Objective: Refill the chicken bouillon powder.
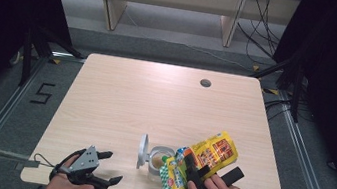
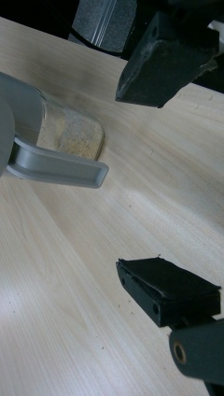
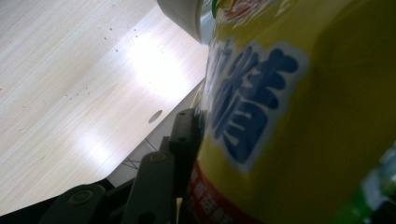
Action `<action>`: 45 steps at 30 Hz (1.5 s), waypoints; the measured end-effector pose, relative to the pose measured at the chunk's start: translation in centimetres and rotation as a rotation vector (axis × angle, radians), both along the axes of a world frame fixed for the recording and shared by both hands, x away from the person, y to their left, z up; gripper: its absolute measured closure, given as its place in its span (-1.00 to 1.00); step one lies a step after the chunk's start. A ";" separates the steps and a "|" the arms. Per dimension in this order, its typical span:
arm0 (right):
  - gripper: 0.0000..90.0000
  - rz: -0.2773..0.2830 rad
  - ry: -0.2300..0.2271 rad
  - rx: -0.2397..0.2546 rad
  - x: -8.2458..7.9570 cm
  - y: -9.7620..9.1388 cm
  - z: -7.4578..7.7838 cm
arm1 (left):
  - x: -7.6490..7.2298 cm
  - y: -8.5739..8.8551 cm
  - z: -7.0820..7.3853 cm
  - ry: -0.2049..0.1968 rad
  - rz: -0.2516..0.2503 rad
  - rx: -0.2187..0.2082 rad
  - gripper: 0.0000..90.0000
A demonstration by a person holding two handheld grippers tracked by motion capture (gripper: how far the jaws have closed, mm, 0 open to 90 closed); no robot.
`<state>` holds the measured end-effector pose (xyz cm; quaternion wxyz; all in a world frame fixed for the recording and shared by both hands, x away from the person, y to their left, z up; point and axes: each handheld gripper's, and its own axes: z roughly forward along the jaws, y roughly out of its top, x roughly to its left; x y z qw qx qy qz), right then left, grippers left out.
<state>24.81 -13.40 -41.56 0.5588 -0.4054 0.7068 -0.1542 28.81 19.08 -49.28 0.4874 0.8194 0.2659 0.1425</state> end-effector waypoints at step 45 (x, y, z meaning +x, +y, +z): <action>0.53 0.005 0.013 -0.003 0.2 -0.1 0.0 | 0.0 -0.1 -0.1 0.001 0.002 -0.009 -0.66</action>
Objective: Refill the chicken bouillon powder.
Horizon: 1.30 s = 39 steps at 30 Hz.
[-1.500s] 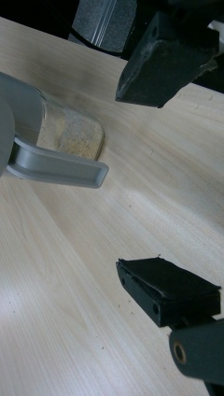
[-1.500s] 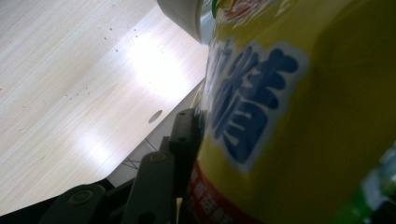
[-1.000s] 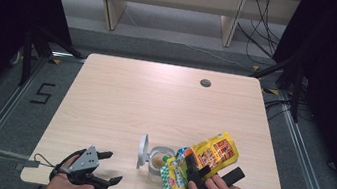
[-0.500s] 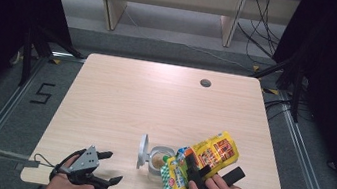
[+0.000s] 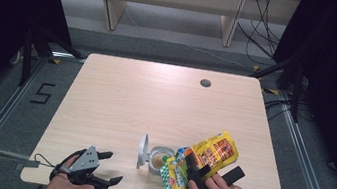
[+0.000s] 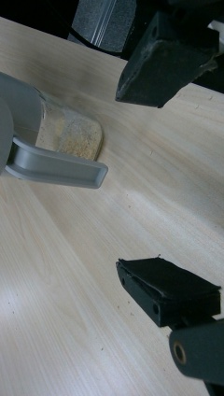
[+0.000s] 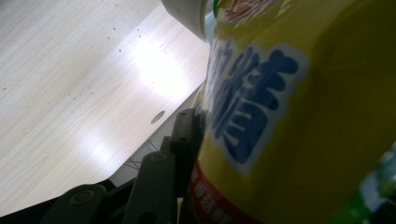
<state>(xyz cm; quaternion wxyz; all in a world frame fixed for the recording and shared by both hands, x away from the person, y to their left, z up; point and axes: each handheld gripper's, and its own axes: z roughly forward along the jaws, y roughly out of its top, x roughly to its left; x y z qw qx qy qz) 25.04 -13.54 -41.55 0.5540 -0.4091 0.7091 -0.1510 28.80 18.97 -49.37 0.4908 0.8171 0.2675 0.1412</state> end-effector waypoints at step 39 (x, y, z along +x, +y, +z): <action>0.54 0.004 -0.007 -0.004 -0.2 0.1 0.3 | 0.0 0.1 0.0 0.001 0.001 0.006 -0.66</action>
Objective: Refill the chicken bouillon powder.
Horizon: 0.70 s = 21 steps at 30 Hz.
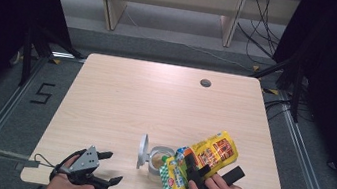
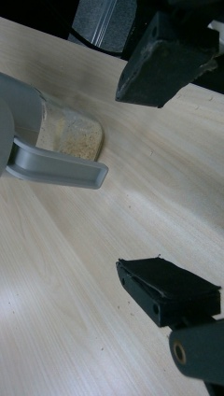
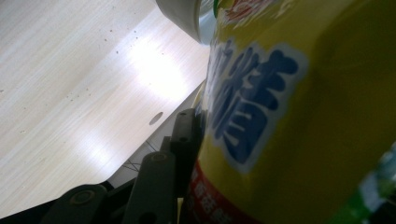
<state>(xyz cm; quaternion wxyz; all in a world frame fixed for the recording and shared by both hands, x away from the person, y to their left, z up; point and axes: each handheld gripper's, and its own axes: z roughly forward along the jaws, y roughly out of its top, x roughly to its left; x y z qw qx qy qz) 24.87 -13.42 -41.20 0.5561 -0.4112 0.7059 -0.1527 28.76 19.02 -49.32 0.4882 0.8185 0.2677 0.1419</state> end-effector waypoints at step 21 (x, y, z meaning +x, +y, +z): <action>0.54 0.000 0.012 0.007 0.1 -0.1 -0.2 | 0.0 0.0 -0.1 -0.002 0.001 -0.011 -0.66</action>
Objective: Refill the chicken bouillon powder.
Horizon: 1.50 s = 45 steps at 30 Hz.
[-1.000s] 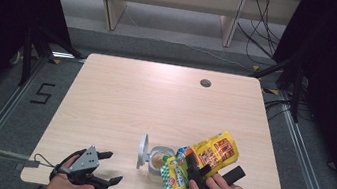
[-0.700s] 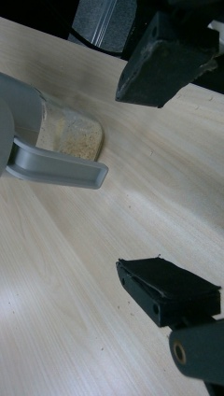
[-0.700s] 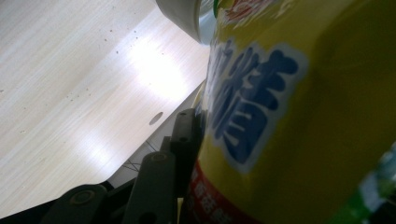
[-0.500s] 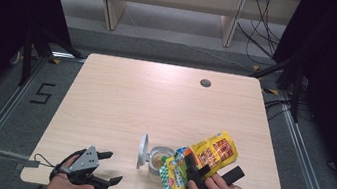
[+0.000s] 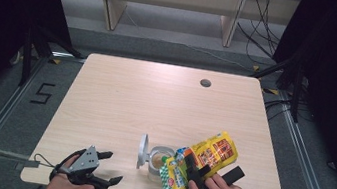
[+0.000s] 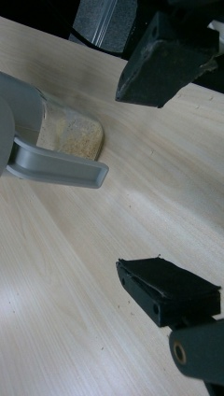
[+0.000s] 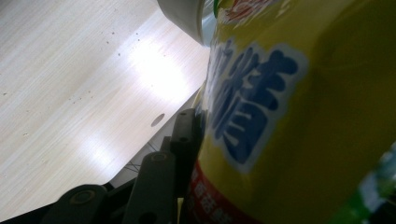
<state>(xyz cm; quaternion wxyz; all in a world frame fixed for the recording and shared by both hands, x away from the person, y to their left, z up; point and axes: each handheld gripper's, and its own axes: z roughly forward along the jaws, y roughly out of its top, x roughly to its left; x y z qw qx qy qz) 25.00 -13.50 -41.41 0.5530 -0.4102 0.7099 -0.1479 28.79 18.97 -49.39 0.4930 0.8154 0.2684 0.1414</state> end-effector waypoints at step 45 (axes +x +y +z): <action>0.55 -0.008 -0.001 -0.006 -0.1 -0.1 0.3 | 0.0 0.1 0.0 0.012 0.009 0.011 -0.66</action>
